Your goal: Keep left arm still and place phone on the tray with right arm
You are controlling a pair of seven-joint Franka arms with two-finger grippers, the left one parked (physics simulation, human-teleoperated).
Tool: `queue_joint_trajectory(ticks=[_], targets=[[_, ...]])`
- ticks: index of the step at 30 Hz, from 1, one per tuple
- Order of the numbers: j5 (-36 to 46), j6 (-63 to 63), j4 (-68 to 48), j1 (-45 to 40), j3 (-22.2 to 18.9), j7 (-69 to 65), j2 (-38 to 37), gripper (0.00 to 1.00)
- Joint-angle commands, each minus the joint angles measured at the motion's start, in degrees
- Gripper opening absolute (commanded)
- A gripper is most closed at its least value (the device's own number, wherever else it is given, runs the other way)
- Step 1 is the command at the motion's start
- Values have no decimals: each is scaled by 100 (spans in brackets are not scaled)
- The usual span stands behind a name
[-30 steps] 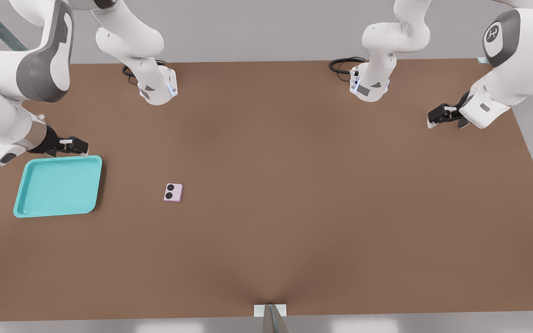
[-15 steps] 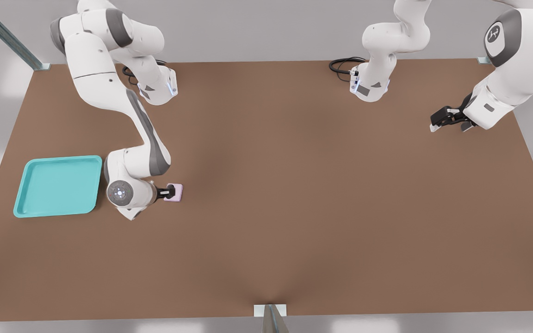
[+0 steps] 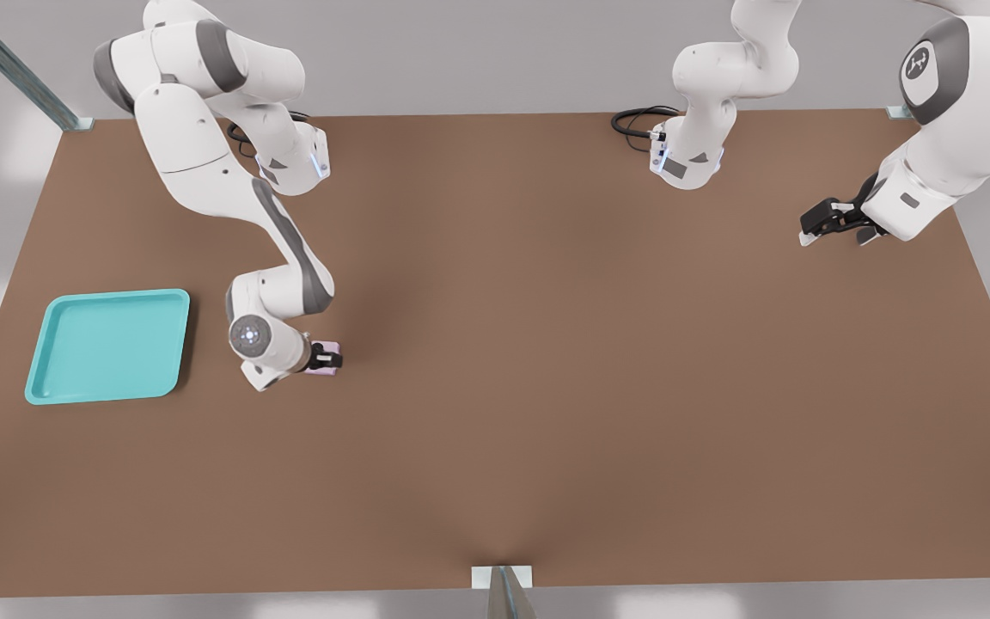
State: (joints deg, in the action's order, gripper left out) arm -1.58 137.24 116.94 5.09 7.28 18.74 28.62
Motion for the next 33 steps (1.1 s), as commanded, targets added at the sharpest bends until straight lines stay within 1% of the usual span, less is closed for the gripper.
queue_joint_trajectory(ticks=[1, 4, 6, 16, 17, 18, 19, 21, 22, 25, 27, 29, 31, 33], targets=[[9, 400, 4, 18, 2, 1088, 21, 100], [9, 717, 268, 0, 19, 1096, 48, 100], [9, 717, 365, 9, 19, 1211, 39, 100], [-53, 822, 400, 18, 28, 1264, 100, 99], [-53, 822, 400, 18, 28, 1255, 100, 96], [-53, 813, 400, 18, 28, 1255, 109, 89], [-61, 822, 400, 18, 28, 1255, 126, 86], [-61, 813, 400, 18, 28, 1246, 127, 82], [-61, 813, 400, 18, 28, 1228, 118, 78], [-61, 778, 400, 18, 28, 1211, 56, 76], [-114, 541, 374, 18, 28, 1202, -172, 76], [-334, 84, 365, -61, 28, 1079, -568, 76], [-343, -417, 374, -430, 28, 456, -910, 76], [-343, -812, 374, -1045, 28, -528, -1183, 75]])
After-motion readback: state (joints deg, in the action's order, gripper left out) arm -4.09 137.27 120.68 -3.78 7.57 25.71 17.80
